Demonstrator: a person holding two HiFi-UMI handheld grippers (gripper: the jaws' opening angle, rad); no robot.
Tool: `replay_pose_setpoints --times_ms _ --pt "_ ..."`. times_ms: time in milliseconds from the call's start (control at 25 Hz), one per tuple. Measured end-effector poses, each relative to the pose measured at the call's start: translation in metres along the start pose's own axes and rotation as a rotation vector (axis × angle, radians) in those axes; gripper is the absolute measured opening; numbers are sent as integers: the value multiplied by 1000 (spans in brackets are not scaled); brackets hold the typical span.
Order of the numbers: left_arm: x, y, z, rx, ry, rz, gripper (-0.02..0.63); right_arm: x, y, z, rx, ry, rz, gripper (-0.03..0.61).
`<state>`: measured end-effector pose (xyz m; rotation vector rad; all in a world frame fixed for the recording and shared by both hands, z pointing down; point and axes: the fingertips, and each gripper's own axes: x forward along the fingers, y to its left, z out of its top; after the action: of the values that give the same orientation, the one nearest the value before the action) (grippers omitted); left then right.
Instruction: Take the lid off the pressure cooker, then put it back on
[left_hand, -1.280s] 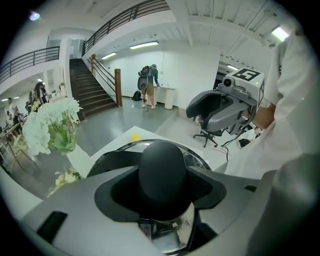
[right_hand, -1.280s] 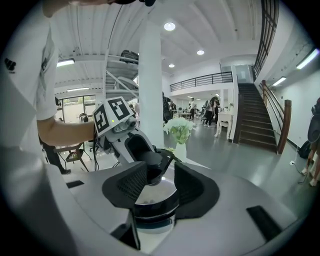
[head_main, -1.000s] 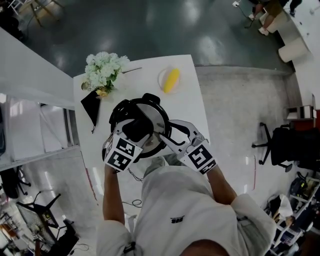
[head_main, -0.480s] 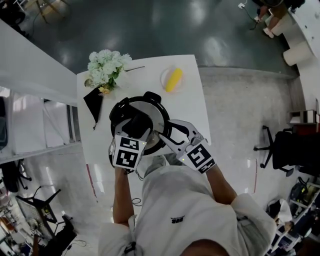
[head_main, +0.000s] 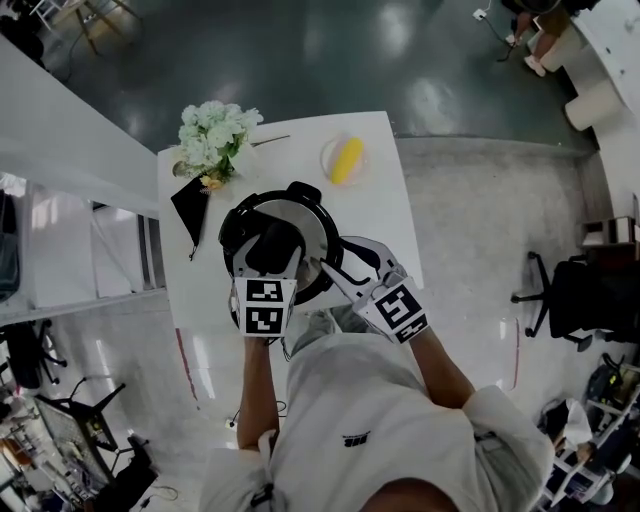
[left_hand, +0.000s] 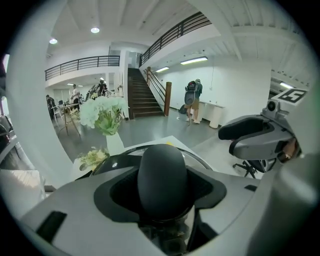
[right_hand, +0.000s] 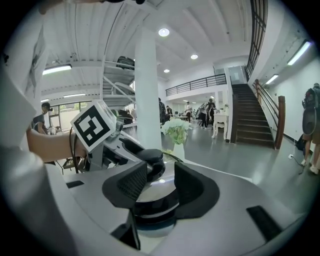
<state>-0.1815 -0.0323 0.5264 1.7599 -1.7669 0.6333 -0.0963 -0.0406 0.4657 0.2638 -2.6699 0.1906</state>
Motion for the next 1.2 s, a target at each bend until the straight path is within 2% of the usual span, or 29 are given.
replay_pose_setpoints --times_ms 120,280,440,720,920,1200 --pt "-2 0 1 17 -35 12 299 -2 3 2 8 -31 -22 172" --pt "-15 -1 14 54 -142 6 344 -7 6 6 -4 -75 -63 172" --pt "-40 -1 29 90 -253 19 344 -12 13 16 -19 -124 -98 172" --pt "-84 -4 35 85 -433 47 319 -27 17 18 -22 -147 -197 167" --pt "-97 -12 21 57 -471 49 296 -33 22 10 -14 -150 -213 167" --pt "-107 -29 15 61 -489 84 281 -47 20 -3 -26 -174 -200 167"
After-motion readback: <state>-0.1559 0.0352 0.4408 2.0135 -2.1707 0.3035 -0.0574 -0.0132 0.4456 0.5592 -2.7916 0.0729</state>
